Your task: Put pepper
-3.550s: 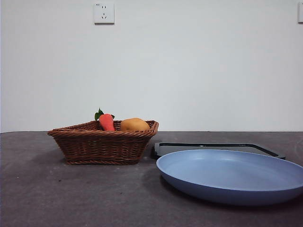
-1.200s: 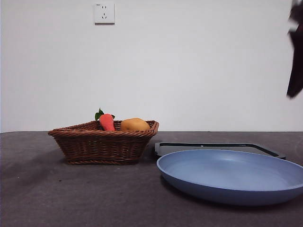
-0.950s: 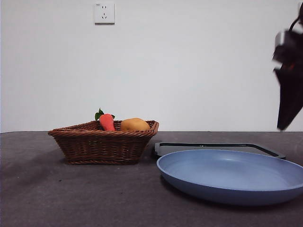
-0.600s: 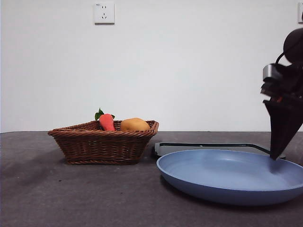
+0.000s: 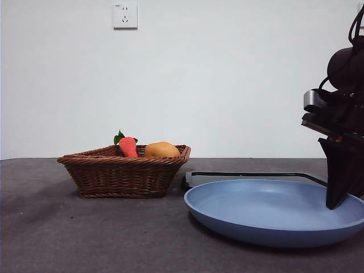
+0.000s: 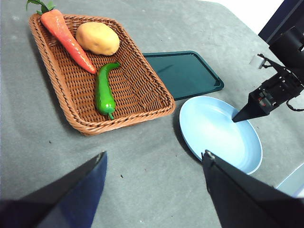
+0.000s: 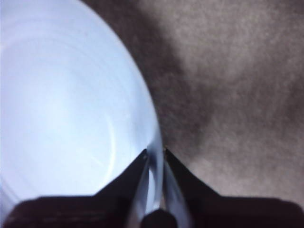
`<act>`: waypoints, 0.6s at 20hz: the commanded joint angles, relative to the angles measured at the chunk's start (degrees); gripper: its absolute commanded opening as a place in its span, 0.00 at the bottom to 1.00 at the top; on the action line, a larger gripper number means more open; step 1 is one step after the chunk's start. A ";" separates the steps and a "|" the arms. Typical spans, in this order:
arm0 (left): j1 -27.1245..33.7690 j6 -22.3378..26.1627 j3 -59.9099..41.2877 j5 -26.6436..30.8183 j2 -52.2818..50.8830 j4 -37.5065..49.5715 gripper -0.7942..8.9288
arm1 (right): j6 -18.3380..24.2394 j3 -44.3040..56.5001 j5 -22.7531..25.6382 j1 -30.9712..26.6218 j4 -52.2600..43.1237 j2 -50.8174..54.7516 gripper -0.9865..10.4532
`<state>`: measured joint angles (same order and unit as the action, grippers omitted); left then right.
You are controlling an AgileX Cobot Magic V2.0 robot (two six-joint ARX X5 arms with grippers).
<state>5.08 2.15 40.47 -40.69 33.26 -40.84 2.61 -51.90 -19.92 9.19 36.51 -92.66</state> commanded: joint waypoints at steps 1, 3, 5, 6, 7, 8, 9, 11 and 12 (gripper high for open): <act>-0.26 0.59 0.85 0.15 0.09 0.50 0.44 | -0.31 -0.81 0.50 0.24 -0.15 -0.94 0.09; -1.25 0.57 0.90 0.92 0.11 0.59 0.44 | -1.05 -0.83 0.46 0.24 0.46 -0.04 0.09; -2.91 0.39 1.27 3.74 0.17 1.01 0.44 | -1.31 -0.83 0.44 0.24 1.55 2.23 0.09; -4.15 -0.02 1.88 5.03 0.96 1.55 0.44 | -1.66 -0.83 0.44 0.20 2.32 4.20 0.09; -5.31 -0.96 2.78 6.12 2.08 1.88 0.44 | -1.75 -0.83 0.44 0.13 3.02 6.12 0.09; -6.84 -1.09 4.20 6.95 4.33 2.32 0.44 | -2.16 -0.83 0.46 -0.09 3.82 8.72 0.09; -8.44 -1.09 5.84 8.76 6.84 2.56 0.44 | -2.34 -0.83 0.42 -0.31 4.63 11.21 0.09; -12.24 -1.07 9.44 12.50 12.81 3.37 0.44 | -2.47 -0.83 0.50 -0.77 6.62 16.79 0.09; -14.29 -1.05 11.30 14.45 16.13 4.00 0.44 | -2.62 -0.85 0.50 -1.25 7.61 19.47 0.09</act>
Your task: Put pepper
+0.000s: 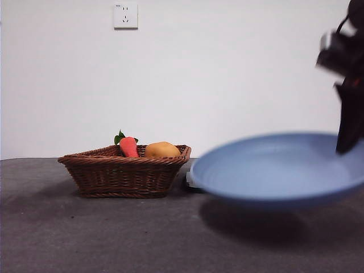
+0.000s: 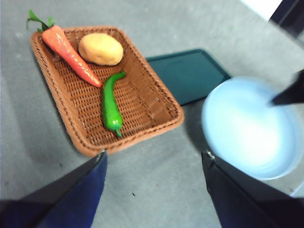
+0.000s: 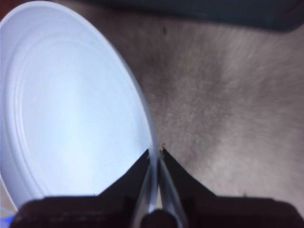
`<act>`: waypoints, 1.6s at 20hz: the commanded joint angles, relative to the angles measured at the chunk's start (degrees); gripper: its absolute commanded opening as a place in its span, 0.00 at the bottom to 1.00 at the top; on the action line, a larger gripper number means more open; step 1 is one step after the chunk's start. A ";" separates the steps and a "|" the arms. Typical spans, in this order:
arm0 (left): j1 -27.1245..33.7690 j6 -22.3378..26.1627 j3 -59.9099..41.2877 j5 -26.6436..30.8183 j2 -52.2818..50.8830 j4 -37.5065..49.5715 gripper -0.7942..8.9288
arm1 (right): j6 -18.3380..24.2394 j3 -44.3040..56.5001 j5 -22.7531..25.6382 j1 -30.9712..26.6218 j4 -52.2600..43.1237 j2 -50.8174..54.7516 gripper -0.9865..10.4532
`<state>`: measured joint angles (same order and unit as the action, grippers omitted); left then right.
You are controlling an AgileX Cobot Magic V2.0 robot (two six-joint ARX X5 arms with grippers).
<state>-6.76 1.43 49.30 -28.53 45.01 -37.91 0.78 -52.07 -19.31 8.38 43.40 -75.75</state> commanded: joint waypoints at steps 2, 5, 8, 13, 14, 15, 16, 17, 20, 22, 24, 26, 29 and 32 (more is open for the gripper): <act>-6.64 -0.28 6.43 5.70 11.76 3.08 0.44 | -0.94 -0.70 -0.11 -1.44 2.43 7.41 0.09; -12.22 0.22 13.53 11.61 24.00 4.35 0.44 | -1.55 -0.72 -0.13 -2.38 4.20 13.38 0.09; -15.21 0.81 21.49 16.59 36.33 4.09 0.44 | -3.02 -0.72 -0.20 -2.78 5.14 17.29 0.09; -16.98 1.68 32.39 21.20 52.78 1.77 0.44 | -4.42 -0.72 -0.15 -2.78 6.23 20.79 0.09; -17.00 1.81 33.57 21.97 54.77 1.81 0.44 | -4.46 -0.72 -0.17 -2.78 6.36 20.94 0.09; -17.16 1.84 34.67 22.75 56.83 1.86 0.44 | -4.48 -0.72 -0.17 -2.78 6.47 21.07 0.09; -17.16 1.84 35.45 23.67 58.55 1.86 0.44 | -4.81 -0.72 -0.17 -2.78 6.49 21.07 0.09; -17.16 1.84 36.11 24.11 60.17 1.86 0.44 | -4.83 -0.72 -0.20 -2.78 6.49 21.07 0.09; -17.16 1.95 36.37 24.44 63.73 3.23 0.44 | -4.83 -0.72 -0.15 -2.75 6.47 21.07 0.09; -17.16 2.10 36.37 24.50 65.85 3.67 0.44 | -4.85 -0.72 -0.15 -2.75 6.45 21.07 0.09; -17.27 2.10 36.37 24.81 67.91 3.82 0.44 | -4.83 -0.72 -0.15 -2.75 6.43 21.07 0.09; -17.27 2.10 36.37 25.66 69.48 3.85 0.44 | -4.83 -0.72 -0.15 -2.75 6.43 21.07 0.09; -17.29 2.08 36.37 26.88 70.69 4.26 0.44 | -4.81 -0.72 -0.13 -2.75 6.38 21.05 0.09; -17.31 2.05 36.37 27.08 71.08 4.33 0.38 | -4.79 -0.72 -0.11 -2.75 6.36 21.05 0.09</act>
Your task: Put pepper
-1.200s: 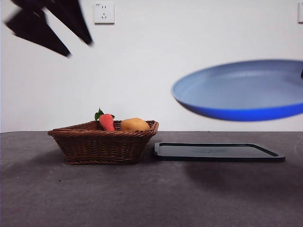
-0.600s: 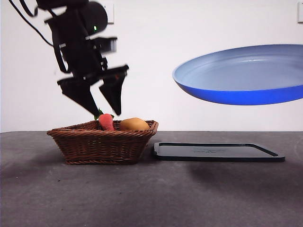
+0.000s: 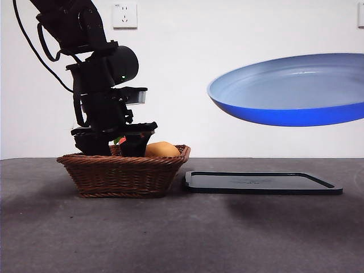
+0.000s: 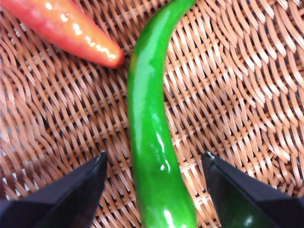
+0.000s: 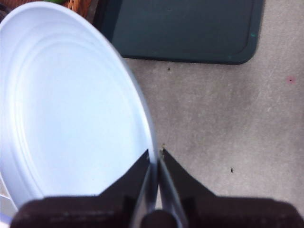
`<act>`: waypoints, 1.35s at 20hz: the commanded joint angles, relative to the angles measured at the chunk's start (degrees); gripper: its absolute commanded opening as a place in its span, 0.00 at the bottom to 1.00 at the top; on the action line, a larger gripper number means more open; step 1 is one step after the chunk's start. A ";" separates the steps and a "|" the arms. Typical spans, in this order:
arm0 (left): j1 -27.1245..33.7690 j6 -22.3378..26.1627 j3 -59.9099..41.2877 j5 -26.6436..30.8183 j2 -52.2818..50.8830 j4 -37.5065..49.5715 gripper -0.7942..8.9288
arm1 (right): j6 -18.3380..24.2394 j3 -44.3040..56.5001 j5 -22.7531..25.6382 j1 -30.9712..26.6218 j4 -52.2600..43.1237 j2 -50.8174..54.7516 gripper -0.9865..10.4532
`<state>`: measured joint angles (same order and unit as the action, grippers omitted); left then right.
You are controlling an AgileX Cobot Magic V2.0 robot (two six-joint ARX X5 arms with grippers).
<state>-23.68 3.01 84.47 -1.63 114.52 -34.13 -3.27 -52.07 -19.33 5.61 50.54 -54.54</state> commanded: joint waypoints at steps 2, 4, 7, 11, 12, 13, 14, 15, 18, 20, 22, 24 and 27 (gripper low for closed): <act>-0.42 0.48 1.20 0.09 1.57 0.35 0.33 | -0.72 -0.72 -0.09 0.02 -0.81 -0.15 0.09; -0.48 0.46 1.20 0.07 1.57 -0.37 0.29 | -0.70 -0.72 -0.09 0.02 -1.16 -0.15 0.09; -0.46 0.31 1.20 0.04 1.57 -0.63 0.23 | -0.70 -0.72 -0.09 0.02 -1.62 -0.15 0.09; -0.46 -0.31 1.20 0.00 1.38 -0.76 0.22 | -0.68 -0.72 -0.09 0.02 -1.64 -0.15 0.09; -0.46 -0.42 1.20 -0.11 1.16 -1.09 0.22 | -0.70 -0.72 -0.09 0.02 -1.64 -0.15 0.09; -0.46 -0.42 1.20 -0.17 0.87 -1.25 0.22 | -0.72 -0.72 -0.09 0.02 -1.64 -0.15 0.09; -0.46 -0.42 1.22 -0.22 0.35 -1.64 0.22 | -0.74 -0.72 -0.09 0.02 -1.64 -0.15 0.09; -0.46 -0.42 1.22 -0.26 -0.24 -1.77 0.21 | -0.74 -0.72 -0.09 0.02 -1.66 -0.20 0.09; -0.46 -0.42 1.25 -1.79 -3.06 -1.90 0.21 | -0.87 -0.72 -0.04 0.02 -1.90 -0.35 0.09; -0.46 -1.53 1.73 -3.54 -5.20 -2.56 0.21 | -1.49 -0.72 -0.04 0.02 -2.45 -1.09 0.09; -0.66 -1.53 1.95 -6.58 -7.69 -3.63 0.21 | -2.82 -0.72 -0.04 0.02 -3.19 -2.99 0.09; -1.18 -1.66 1.95 -9.68 -10.32 -5.18 0.21 | -4.22 -0.70 -0.09 0.02 -4.85 -6.36 0.09; -2.71 -3.37 1.95 -18.58 -13.07 -6.47 0.21 | -7.54 -0.70 -0.61 0.11 -8.70 -13.68 0.09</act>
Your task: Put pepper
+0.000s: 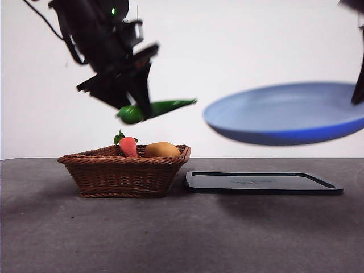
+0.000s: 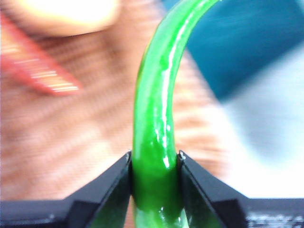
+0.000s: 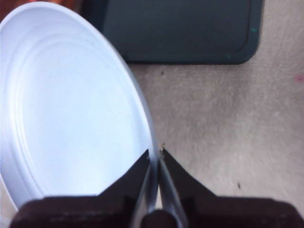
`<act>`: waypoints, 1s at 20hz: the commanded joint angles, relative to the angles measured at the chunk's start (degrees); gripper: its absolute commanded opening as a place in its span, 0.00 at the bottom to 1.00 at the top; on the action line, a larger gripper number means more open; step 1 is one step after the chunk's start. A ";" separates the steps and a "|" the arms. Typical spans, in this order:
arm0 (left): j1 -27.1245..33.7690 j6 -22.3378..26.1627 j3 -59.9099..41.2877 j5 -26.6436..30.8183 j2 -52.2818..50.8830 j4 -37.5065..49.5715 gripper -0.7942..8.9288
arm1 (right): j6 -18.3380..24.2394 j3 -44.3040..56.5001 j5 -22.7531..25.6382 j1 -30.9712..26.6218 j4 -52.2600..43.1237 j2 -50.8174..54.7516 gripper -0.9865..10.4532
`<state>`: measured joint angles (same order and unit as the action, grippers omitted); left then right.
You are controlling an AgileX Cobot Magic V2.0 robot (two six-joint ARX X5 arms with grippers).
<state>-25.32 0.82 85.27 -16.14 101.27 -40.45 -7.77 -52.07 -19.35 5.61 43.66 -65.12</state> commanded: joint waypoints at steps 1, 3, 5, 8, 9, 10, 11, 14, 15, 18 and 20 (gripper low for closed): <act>-1.90 -1.29 1.14 -6.54 0.00 -0.44 0.21 | -4.02 -0.70 -2.27 0.13 -2.82 -5.57 0.09; -4.42 -1.22 1.14 -7.98 0.02 -1.46 0.21 | -6.64 -0.70 -5.64 0.17 -5.44 -10.27 0.09; -7.37 -1.03 1.14 -6.82 0.20 -1.20 0.21 | -8.41 -0.70 -6.25 0.24 -7.17 -13.00 0.09; -12.44 -0.24 1.14 0.02 0.22 1.25 0.21 | -9.42 -0.70 -6.91 0.59 -7.93 -14.12 0.09; -14.03 0.02 1.11 2.60 0.44 2.89 0.21 | -9.42 -0.70 -7.87 0.59 -8.11 -14.12 0.09; -15.30 0.48 1.11 3.78 0.87 4.20 0.21 | -9.42 -0.70 -7.96 0.63 -8.09 -14.12 0.09; -16.26 0.81 1.11 4.28 1.36 4.94 0.21 | -9.38 -0.70 -7.74 0.63 -7.96 -14.12 0.09; -17.64 0.79 1.11 4.31 4.31 5.77 0.21 | -9.33 -0.70 -7.82 0.63 -7.78 -14.12 0.09; -17.75 0.76 1.11 4.55 5.62 5.70 0.21 | -9.33 -0.70 -7.82 0.63 -7.76 -14.12 0.09; -17.97 0.68 1.11 5.62 7.85 5.62 0.21 | -9.29 -0.70 -8.04 0.90 -7.74 -14.12 0.09; -17.97 0.68 1.11 5.57 8.20 5.66 0.22 | -9.07 -0.70 -9.73 0.92 -7.69 -14.12 0.09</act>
<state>-42.65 0.93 85.30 -10.85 108.25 -35.07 -16.73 -52.07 -27.99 6.39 36.51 -78.70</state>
